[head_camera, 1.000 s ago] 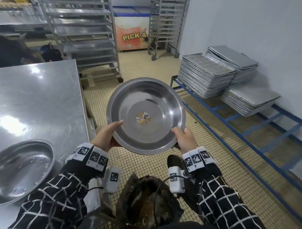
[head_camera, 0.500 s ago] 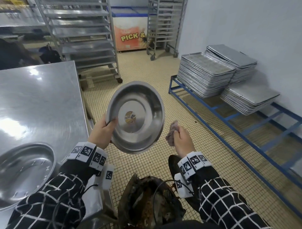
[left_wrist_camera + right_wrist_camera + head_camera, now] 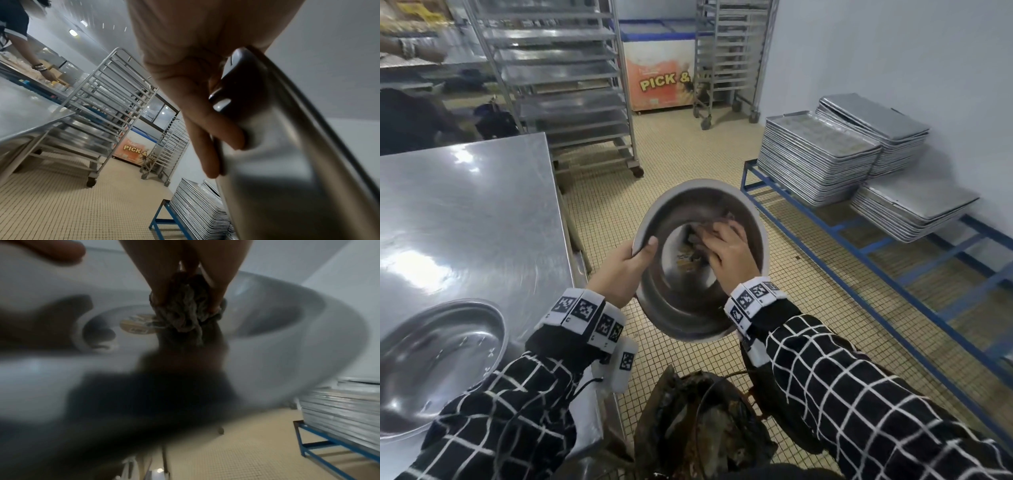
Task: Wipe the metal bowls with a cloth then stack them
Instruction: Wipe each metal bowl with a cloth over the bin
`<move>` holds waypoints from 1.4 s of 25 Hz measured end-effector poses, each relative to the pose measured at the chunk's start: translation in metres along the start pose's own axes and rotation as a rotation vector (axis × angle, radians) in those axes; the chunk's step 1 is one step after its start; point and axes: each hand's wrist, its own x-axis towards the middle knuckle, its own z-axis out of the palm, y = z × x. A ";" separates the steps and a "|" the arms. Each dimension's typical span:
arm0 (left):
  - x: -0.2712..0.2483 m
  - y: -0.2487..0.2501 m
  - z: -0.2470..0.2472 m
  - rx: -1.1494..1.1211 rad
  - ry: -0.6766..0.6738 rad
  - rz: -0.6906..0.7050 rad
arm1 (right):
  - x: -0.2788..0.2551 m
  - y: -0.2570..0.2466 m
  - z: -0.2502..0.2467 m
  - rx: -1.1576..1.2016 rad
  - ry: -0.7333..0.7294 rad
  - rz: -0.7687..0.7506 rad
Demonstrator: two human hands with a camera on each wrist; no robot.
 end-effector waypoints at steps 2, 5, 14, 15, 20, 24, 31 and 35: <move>0.002 0.003 0.000 -0.025 0.012 0.009 | -0.002 -0.014 0.001 0.176 0.024 0.070; -0.001 0.012 0.004 -0.057 0.020 0.037 | -0.010 -0.033 0.004 0.304 -0.059 -0.001; 0.006 0.004 -0.008 0.004 0.087 0.041 | -0.047 -0.004 -0.024 0.160 -0.542 -0.094; 0.006 0.003 -0.007 0.010 0.079 0.036 | -0.041 0.002 -0.031 0.135 -0.495 -0.059; 0.000 0.007 0.001 0.031 0.073 0.017 | 0.006 0.014 -0.050 0.209 0.104 0.478; -0.004 0.008 0.010 0.031 0.078 0.010 | 0.009 0.008 -0.027 0.194 0.102 0.508; -0.007 0.007 0.015 -0.083 0.241 0.036 | -0.040 -0.012 -0.003 0.162 -0.272 0.258; -0.010 0.000 0.018 -0.072 0.214 0.024 | -0.052 -0.028 -0.018 0.040 -0.409 0.216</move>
